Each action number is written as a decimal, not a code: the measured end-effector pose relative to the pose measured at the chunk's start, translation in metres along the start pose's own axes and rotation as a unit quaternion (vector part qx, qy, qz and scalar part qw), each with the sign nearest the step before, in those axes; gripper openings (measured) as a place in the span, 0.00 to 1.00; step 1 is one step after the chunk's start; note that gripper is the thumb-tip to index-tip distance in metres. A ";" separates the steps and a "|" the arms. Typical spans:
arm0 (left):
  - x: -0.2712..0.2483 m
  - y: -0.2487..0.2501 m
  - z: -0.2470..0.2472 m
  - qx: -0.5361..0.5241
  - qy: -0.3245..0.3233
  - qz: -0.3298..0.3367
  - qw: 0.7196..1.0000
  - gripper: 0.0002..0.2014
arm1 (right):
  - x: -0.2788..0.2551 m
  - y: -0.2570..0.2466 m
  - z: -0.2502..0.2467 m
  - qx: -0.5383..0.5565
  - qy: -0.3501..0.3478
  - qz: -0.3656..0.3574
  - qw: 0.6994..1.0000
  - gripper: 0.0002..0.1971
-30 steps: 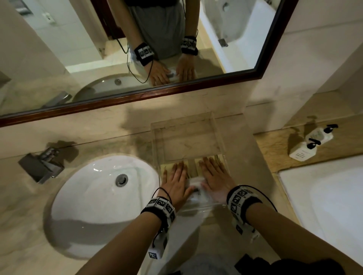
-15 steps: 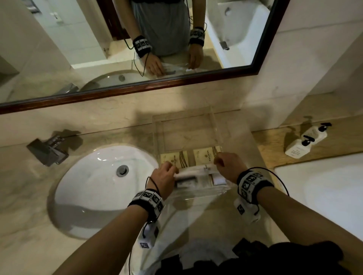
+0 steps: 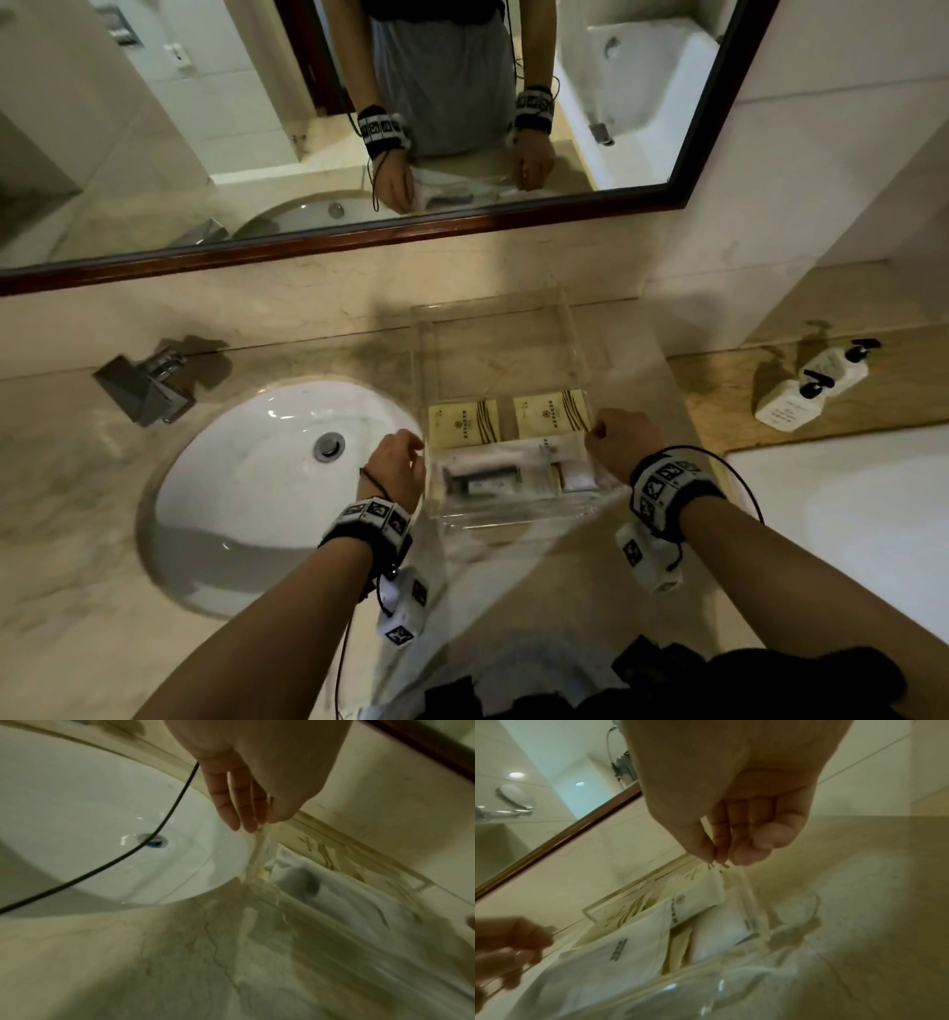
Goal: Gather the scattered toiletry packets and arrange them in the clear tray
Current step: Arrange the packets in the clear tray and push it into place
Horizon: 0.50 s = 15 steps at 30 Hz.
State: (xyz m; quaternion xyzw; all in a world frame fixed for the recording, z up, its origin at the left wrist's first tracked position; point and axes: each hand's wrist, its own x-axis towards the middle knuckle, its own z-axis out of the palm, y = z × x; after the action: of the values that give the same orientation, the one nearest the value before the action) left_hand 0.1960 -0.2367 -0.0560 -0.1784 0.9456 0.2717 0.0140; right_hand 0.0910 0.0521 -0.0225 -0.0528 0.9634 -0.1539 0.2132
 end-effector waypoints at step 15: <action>0.006 0.002 0.014 -0.007 -0.082 -0.152 0.985 0.10 | -0.001 -0.012 0.013 -0.087 -0.087 0.024 0.992 0.16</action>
State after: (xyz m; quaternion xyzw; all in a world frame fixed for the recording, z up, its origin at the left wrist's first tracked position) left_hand 0.1891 -0.2297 -0.0675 -0.2976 0.9010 0.2871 0.1311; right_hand 0.0979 0.0378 -0.0292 -0.0609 0.9521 -0.0586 0.2940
